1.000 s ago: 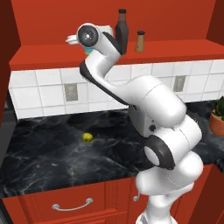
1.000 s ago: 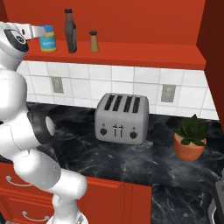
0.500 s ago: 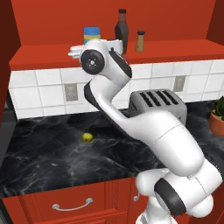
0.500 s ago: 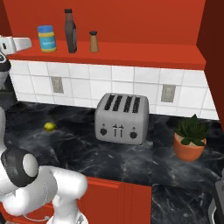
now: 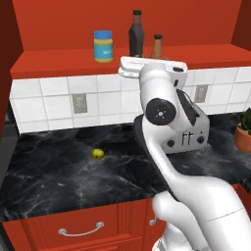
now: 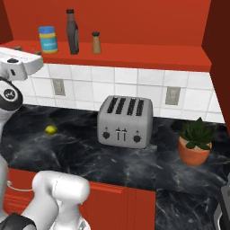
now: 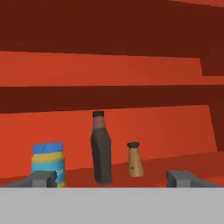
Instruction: There are various items on the counter. Only move the condiments/shakers into the cabinet.
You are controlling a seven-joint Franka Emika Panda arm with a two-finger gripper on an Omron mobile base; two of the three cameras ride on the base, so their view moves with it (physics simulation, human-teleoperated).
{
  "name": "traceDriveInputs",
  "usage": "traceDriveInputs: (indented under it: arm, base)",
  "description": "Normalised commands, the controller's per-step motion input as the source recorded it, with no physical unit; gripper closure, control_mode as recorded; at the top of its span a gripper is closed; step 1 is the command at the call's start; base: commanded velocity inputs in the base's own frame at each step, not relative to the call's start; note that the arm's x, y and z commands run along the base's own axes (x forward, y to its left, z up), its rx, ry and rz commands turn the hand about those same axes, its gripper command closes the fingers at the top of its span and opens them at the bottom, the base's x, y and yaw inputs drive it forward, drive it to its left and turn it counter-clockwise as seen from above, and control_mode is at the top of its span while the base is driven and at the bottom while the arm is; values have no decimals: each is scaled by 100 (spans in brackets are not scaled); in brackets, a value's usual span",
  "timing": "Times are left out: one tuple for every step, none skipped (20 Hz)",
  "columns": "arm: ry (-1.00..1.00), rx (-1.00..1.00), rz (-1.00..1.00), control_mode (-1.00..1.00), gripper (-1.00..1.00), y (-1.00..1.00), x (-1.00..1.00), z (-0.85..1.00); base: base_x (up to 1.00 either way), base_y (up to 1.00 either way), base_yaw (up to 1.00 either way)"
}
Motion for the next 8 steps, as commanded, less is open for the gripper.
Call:
traceDriveInputs:
  arm:
    - [-18,26,0,-100,-100,-100,-100,4]
    - [-17,28,0,-100,-100,-100,-100,3]
    - [-18,30,0,-100,-100,-100,-100,9]
    - [-22,32,0,-100,-100,-100,-100,18]
    - [-24,30,0,-100,-100,-88,-100,17]
    - [-18,30,0,-100,-100,-69,-100,16]
    - [-12,33,0,-100,-100,-56,-100,25]
    - [-10,30,0,-100,-100,-42,-100,31]
  base:
    - [0,0,0]
    - [0,0,0]
    - [0,0,0]
    - [0,0,0]
    - [0,0,0]
    - [0,0,0]
    - [0,0,0]
    - [0,0,0]
